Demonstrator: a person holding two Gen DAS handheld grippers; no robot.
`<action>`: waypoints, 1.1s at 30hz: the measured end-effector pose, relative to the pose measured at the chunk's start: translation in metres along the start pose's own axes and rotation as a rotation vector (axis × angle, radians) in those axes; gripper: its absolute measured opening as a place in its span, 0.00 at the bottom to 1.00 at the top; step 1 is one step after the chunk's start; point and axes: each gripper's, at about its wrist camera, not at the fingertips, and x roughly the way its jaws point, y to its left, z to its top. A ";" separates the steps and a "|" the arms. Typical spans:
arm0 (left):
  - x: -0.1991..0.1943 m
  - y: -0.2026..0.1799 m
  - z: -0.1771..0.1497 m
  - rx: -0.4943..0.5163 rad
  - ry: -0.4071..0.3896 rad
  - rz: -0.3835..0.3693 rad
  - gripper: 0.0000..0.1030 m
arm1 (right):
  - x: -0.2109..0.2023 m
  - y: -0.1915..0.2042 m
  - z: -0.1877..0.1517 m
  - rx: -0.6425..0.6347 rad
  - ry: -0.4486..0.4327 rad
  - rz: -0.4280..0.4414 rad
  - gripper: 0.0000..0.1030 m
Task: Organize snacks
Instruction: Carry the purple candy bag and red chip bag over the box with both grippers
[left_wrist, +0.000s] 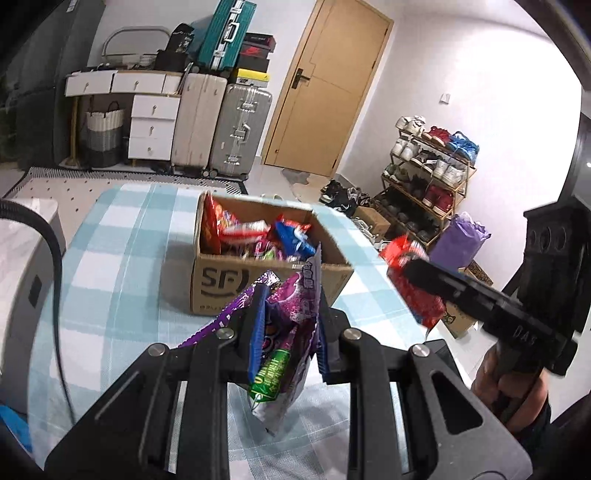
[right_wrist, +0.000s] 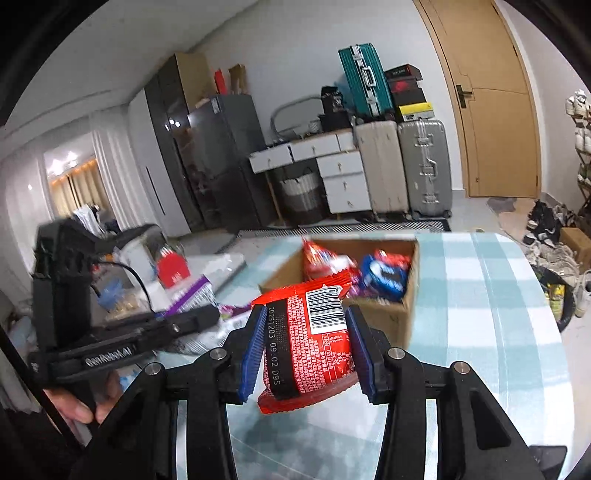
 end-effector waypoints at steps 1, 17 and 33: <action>-0.005 -0.002 0.006 0.007 -0.001 -0.002 0.19 | -0.003 0.001 0.006 0.011 -0.005 0.012 0.42; -0.044 -0.040 0.118 0.122 0.012 -0.015 0.19 | -0.019 0.001 0.124 0.062 -0.063 0.047 0.42; 0.089 -0.035 0.170 0.099 0.168 0.033 0.20 | 0.072 -0.042 0.171 0.047 0.034 -0.029 0.42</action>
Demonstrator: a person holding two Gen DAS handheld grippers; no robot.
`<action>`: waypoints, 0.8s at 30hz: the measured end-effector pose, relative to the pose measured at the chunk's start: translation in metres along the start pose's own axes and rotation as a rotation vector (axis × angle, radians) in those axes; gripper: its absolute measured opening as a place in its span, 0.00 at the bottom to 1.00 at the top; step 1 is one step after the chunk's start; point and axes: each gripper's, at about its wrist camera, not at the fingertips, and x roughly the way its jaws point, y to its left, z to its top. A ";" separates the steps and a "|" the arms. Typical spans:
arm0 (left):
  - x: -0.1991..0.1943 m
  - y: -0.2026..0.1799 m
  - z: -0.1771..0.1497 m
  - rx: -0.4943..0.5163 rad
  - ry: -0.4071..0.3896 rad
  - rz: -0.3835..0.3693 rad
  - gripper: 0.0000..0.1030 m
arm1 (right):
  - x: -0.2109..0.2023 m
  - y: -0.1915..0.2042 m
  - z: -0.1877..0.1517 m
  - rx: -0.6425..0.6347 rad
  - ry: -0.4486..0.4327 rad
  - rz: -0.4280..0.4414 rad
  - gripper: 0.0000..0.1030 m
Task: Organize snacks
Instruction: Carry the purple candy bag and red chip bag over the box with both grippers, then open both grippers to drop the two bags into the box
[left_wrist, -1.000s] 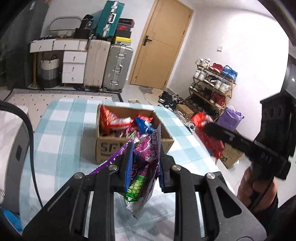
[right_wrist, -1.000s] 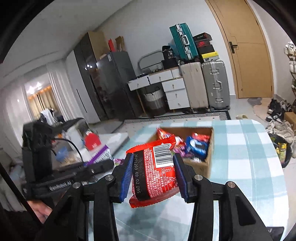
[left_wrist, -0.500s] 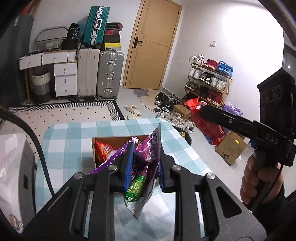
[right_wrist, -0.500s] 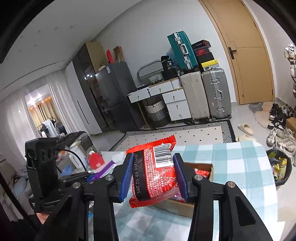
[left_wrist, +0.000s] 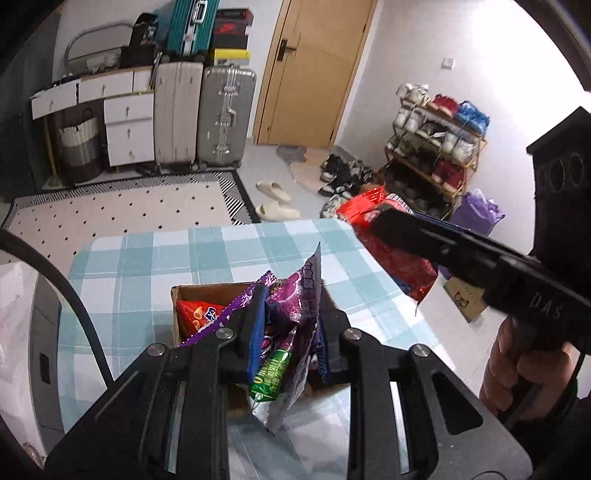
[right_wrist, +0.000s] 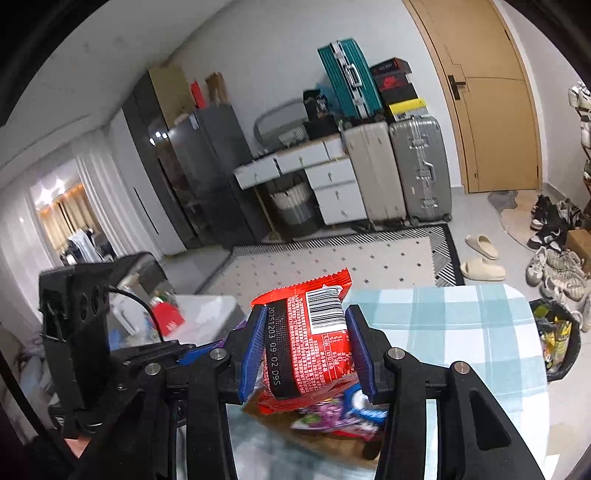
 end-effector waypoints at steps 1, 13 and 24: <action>0.010 0.002 0.000 0.004 0.011 0.007 0.20 | 0.009 -0.003 0.001 -0.016 0.017 -0.019 0.42; 0.110 0.041 -0.001 -0.056 0.107 0.001 0.20 | 0.103 -0.051 -0.015 0.038 0.186 -0.035 0.42; 0.156 0.060 -0.006 -0.108 0.150 -0.042 0.20 | 0.129 -0.065 -0.035 0.055 0.230 -0.038 0.43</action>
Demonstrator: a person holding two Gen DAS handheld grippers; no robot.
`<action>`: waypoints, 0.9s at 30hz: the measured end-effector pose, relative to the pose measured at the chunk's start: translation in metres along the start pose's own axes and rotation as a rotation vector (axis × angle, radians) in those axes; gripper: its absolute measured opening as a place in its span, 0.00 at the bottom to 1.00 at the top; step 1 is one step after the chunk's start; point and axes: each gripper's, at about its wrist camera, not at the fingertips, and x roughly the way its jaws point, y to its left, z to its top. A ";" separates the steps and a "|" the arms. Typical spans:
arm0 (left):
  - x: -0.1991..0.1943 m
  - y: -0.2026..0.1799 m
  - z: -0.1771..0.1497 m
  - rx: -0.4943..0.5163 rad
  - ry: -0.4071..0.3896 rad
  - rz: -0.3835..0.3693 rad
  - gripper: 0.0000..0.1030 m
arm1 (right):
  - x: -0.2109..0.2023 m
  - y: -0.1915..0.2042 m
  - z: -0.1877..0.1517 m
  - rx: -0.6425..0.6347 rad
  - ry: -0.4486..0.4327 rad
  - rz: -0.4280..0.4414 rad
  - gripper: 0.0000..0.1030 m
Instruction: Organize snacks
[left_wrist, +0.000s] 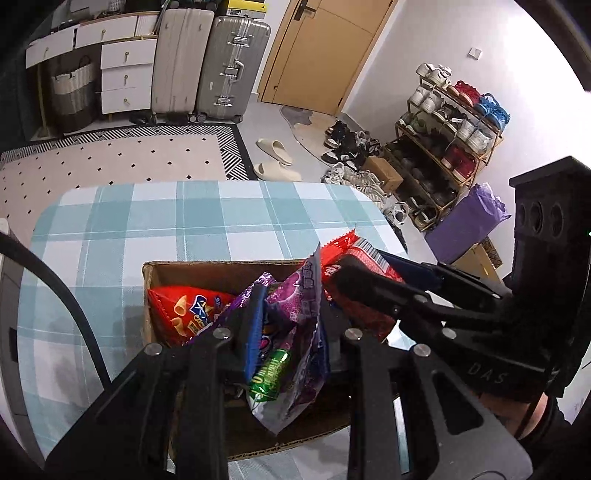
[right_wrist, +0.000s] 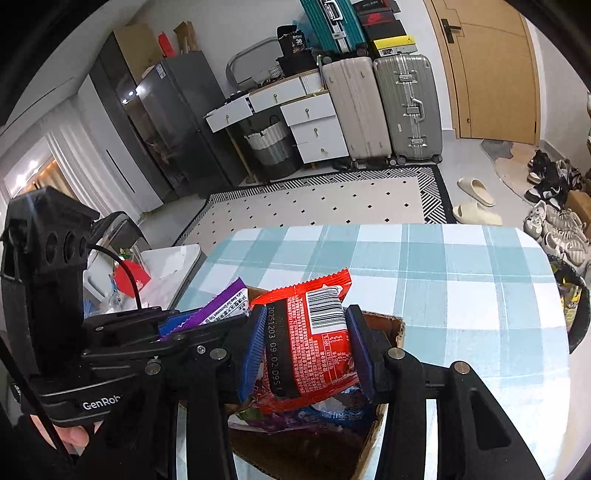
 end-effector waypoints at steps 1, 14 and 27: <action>0.001 0.000 0.000 0.002 0.006 0.005 0.20 | 0.001 0.000 -0.001 0.004 0.002 0.000 0.43; -0.005 0.015 -0.001 -0.078 0.047 -0.040 0.41 | 0.006 -0.001 -0.011 0.031 0.046 0.032 0.49; -0.067 0.001 -0.014 -0.065 -0.077 0.002 0.64 | -0.055 0.018 -0.011 0.003 -0.058 0.011 0.55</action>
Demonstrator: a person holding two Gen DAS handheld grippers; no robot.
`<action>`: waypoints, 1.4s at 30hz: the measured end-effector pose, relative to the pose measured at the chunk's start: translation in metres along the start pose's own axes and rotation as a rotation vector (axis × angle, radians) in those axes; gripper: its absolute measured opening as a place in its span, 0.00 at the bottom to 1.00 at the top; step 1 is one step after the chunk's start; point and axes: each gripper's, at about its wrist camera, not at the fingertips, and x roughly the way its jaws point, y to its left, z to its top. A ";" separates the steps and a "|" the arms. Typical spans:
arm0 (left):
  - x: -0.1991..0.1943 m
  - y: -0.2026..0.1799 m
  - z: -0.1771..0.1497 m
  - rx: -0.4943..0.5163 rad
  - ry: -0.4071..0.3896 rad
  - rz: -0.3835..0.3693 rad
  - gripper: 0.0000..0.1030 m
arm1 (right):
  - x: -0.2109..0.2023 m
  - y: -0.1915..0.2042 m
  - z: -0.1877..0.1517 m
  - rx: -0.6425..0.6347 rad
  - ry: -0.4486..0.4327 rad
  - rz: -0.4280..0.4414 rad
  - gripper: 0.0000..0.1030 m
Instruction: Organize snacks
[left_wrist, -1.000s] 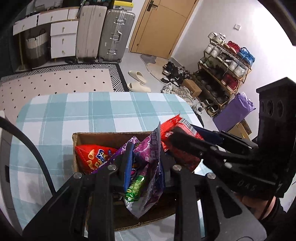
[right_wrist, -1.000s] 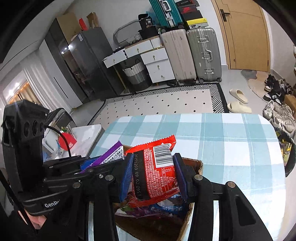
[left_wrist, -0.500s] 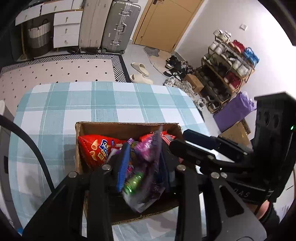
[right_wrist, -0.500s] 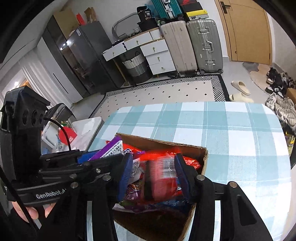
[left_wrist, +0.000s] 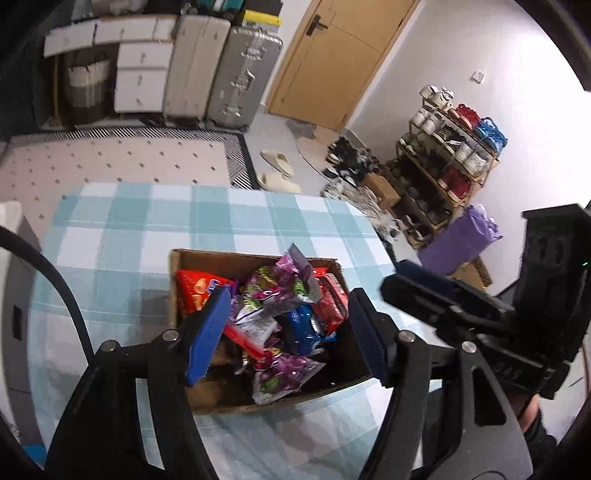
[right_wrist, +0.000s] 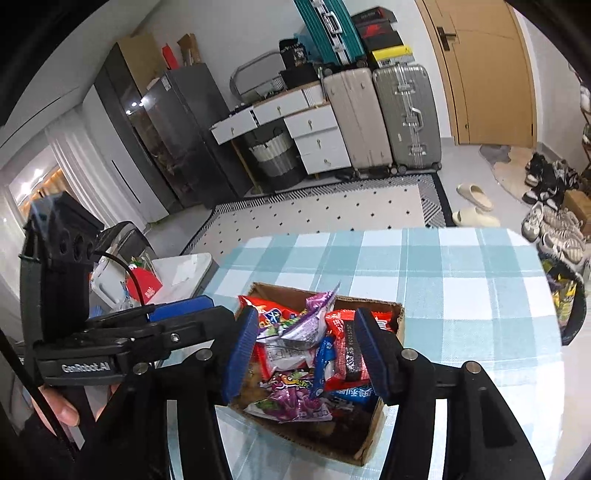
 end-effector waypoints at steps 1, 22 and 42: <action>-0.007 -0.001 -0.003 0.005 -0.022 0.030 0.68 | -0.006 0.003 0.000 -0.009 -0.010 -0.003 0.56; -0.155 -0.042 -0.066 0.132 -0.411 0.253 0.99 | -0.119 0.083 -0.030 -0.286 -0.287 -0.102 0.85; -0.193 -0.052 -0.144 0.272 -0.627 0.407 0.99 | -0.167 0.075 -0.121 -0.321 -0.476 -0.140 0.99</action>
